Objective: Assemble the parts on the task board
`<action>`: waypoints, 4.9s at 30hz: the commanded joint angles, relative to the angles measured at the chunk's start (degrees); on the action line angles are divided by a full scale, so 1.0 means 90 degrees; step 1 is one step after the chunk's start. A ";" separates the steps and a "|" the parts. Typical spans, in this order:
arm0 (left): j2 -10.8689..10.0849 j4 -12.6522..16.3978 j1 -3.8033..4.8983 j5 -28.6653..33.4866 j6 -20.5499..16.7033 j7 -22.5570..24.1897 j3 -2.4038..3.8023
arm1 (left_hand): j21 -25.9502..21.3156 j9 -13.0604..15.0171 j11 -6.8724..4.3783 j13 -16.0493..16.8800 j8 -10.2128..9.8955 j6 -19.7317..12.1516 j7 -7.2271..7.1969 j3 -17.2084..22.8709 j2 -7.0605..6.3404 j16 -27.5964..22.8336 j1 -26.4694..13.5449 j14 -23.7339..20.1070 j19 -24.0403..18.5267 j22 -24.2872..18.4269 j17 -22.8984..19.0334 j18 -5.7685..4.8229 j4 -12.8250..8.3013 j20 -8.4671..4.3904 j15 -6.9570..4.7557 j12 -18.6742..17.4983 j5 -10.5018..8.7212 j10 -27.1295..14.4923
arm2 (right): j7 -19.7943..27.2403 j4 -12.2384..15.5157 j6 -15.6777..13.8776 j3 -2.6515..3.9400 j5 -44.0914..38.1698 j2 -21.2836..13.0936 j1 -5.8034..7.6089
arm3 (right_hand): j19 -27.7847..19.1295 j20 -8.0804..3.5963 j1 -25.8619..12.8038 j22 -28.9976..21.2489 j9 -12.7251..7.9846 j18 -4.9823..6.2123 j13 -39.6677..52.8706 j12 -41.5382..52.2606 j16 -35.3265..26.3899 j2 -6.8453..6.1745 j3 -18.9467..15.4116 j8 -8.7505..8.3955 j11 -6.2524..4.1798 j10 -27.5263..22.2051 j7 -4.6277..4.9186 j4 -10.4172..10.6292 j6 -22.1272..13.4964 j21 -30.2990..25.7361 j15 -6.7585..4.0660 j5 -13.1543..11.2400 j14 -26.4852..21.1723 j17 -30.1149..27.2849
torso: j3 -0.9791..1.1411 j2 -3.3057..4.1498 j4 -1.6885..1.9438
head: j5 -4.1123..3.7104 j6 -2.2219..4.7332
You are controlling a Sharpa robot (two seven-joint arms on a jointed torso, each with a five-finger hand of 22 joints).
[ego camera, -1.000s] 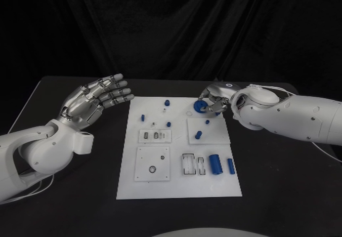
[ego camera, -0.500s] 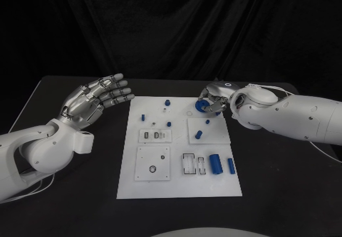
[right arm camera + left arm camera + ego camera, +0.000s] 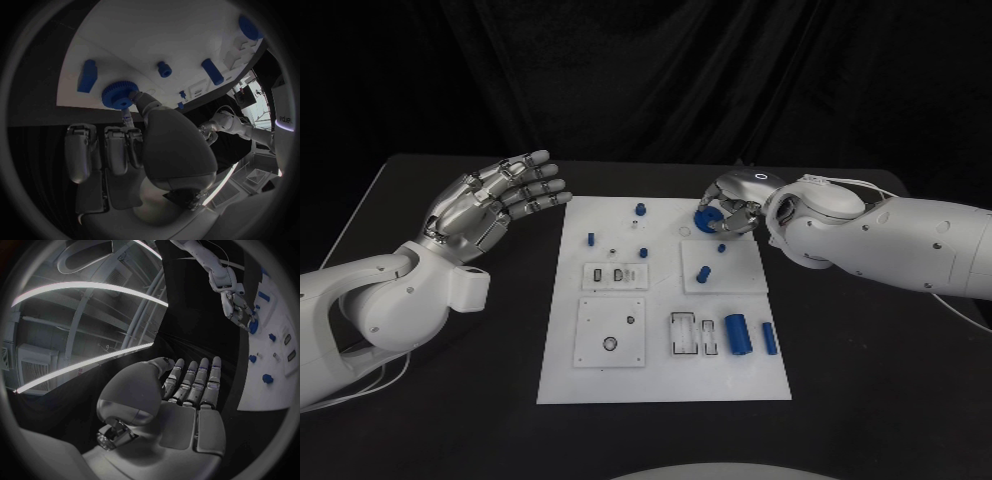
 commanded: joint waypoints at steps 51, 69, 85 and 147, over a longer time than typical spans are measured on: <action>0.0118 -0.0094 -0.0015 0.0024 0.0119 0.0670 0.0006 | -0.0002 0.0000 0.0036 0.0004 0.0006 -0.0006 0.0025 0.0077 -0.0006 0.0031 -0.0078 -0.0047 -0.0062 -0.0011 -0.0009 -0.0058 0.0000 -0.0012 0.0022 0.0029 0.0013 0.0006 | -0.0251 0.0301 0.0159 0.0019 -0.0462 0.0435 0.0270 | 0.0246 0.0019 -0.0427 0.1221 0.0855 -0.0065 0.1678 0.0017 -0.0108 -0.0098 -0.0251 -0.0130 0.0022 0.0674 0.0023 0.0236 -0.1208 -0.0155 0.0019 -0.1456 0.0595 0.1543 | -0.0005 -0.0001 0.0008 | 0.0006 0.0061; 0.0134 -0.0132 -0.0019 0.0024 0.0151 0.0631 0.0006 | -0.0003 -0.0001 0.0036 0.0002 0.0005 -0.0009 0.0032 0.0104 -0.0007 0.0042 -0.0088 -0.0051 -0.0069 -0.0012 -0.0009 -0.0060 0.0002 -0.0012 0.0023 0.0025 0.0011 -0.0003 | -0.0615 0.0309 0.0470 0.0014 -0.0633 0.0118 0.0234 | 0.0443 0.0074 -0.0680 0.1415 0.0751 -0.0141 0.1678 0.0017 0.0016 -0.0061 -0.0406 -0.0214 0.0131 0.0674 0.0099 0.0459 -0.0920 0.0042 0.0096 -0.1274 0.0657 0.1676 | 0.0004 0.0001 -0.0003 | -0.0014 0.0048; 0.0148 -0.0153 -0.0023 0.0024 0.0171 0.0587 0.0006 | -0.0003 -0.0002 0.0037 0.0001 0.0002 -0.0015 0.0037 0.0118 -0.0006 0.0046 -0.0093 -0.0054 -0.0072 -0.0012 -0.0010 -0.0061 0.0003 -0.0012 0.0024 0.0025 0.0010 -0.0006 | -0.0557 0.0254 0.0486 0.0014 -0.0635 0.0204 0.0158 | 0.0447 0.0105 -0.0739 0.1421 0.0609 -0.0141 0.1678 0.0017 0.0016 -0.0066 -0.0490 -0.0388 0.0147 0.0674 0.0125 0.0519 -0.0967 0.0041 0.0117 -0.1558 0.0657 0.1676 | 0.0003 -0.0001 0.0009 | -0.0029 0.0018; 0.0219 -0.0218 -0.0034 0.0024 0.0266 0.0473 0.0006 | -0.0006 -0.0002 0.0047 0.0002 0.0005 -0.0011 0.0055 0.0171 0.0006 0.0061 -0.0112 -0.0065 -0.0087 -0.0014 -0.0011 -0.0064 0.0013 -0.0013 0.0024 0.0028 0.0010 -0.0006 | 0.0043 0.0502 -0.0181 0.0027 -0.0635 0.0693 0.0436 | 0.0408 -0.0007 -0.0431 0.1408 0.1134 -0.0122 0.1678 0.0017 -0.0037 0.0043 0.0017 0.0239 0.0006 0.0674 -0.0112 -0.0007 0.0238 -0.0032 -0.0005 -0.0185 0.0636 0.1626 | -0.0022 -0.0005 0.0013 | 0.0010 0.0031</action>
